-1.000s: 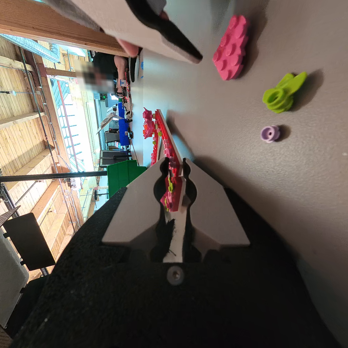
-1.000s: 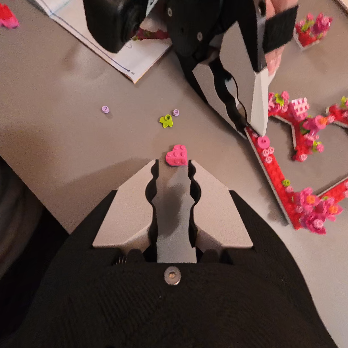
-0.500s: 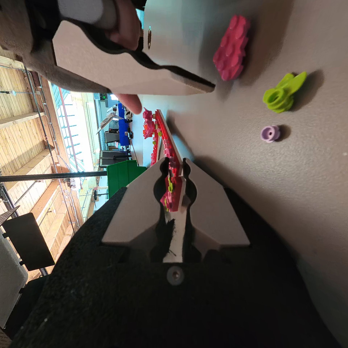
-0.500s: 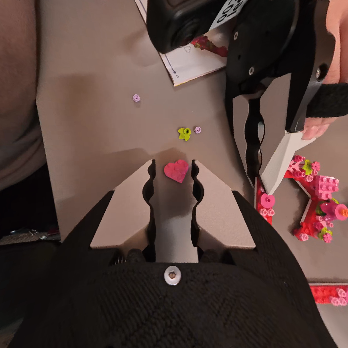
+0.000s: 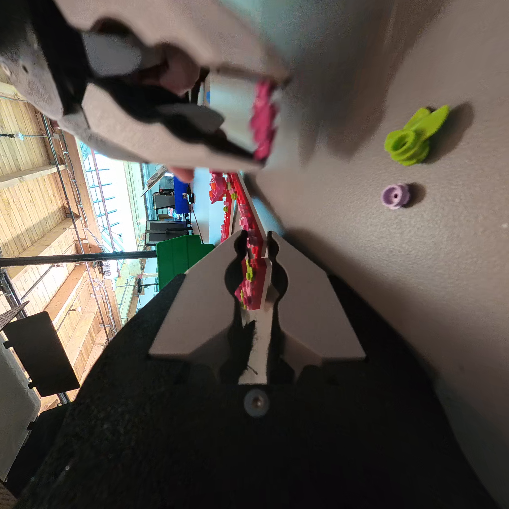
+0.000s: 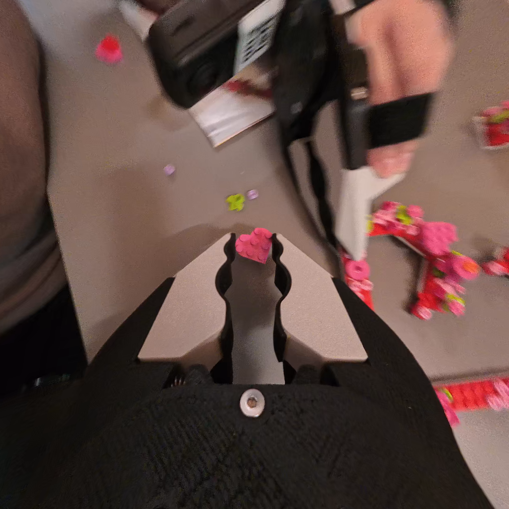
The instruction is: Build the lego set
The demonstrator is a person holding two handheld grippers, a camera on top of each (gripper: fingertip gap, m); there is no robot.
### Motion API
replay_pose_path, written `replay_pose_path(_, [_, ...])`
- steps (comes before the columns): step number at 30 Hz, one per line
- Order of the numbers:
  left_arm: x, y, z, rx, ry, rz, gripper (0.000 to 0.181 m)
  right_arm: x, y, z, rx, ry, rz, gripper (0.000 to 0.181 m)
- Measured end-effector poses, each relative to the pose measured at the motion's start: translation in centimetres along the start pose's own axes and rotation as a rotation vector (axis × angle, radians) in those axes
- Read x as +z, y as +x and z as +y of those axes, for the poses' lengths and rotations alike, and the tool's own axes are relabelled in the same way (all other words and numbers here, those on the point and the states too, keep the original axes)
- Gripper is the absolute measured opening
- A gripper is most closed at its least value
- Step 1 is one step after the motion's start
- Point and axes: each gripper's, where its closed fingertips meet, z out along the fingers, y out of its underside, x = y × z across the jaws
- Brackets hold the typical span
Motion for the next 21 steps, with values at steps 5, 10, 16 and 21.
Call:
replay_pose_path(5, [0.0,0.0,0.0,0.004,0.001,0.000,0.011,-2.5,6.0,-0.5,0.320,0.153,0.227,0.025])
replay_pose_path(10, [0.0,0.0,-0.1,0.009,0.005,-0.001,0.011,-2.6,8.0,0.5,0.426,0.186,0.290,0.025])
replay_pose_path(16, [-0.2,0.0,-0.4,0.015,0.029,-0.006,0.011,-2.0,8.3,1.4,0.369,0.120,0.312,0.025])
replay_pose_path(21, [-0.3,-0.7,0.0,0.026,-0.001,-0.042,0.027,-1.7,8.2,1.8,0.340,0.084,0.320,0.025])
